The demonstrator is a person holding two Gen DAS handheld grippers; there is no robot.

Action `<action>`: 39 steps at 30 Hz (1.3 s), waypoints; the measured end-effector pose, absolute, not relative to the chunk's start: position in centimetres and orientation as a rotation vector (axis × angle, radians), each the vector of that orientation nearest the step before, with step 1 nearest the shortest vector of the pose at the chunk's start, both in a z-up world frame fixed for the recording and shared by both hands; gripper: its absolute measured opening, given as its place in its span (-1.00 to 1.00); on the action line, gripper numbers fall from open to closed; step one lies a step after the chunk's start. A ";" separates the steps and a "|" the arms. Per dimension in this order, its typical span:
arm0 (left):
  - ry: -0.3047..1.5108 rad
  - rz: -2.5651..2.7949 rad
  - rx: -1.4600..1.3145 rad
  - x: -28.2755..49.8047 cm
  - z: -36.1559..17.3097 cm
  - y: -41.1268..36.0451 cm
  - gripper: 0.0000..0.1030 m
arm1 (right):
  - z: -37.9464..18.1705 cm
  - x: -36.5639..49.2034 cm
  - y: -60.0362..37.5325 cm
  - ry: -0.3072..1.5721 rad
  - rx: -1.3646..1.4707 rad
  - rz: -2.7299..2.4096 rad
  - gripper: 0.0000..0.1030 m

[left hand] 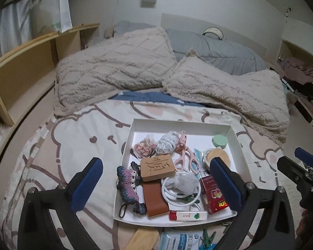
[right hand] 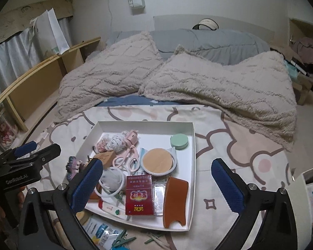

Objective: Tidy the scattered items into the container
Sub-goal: 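Lower the wooden plaque into the tray and open the left tool, then raise both tools away from the tray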

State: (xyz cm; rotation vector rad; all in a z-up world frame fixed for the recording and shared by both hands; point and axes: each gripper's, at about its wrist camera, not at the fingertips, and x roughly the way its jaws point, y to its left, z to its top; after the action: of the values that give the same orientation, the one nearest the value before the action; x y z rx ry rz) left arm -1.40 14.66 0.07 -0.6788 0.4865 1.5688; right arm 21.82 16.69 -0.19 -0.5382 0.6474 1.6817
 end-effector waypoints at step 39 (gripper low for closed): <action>0.406 1.446 -0.510 0.2 5.7 2.7 1.00 | 4.3 20.8 4.2 0.483 -0.489 1.733 1.00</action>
State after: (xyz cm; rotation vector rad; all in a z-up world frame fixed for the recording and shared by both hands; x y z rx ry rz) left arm 0.19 2.67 5.75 -0.5103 0.4057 1.4464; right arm 20.81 4.22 4.27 -0.4890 0.4831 1.7334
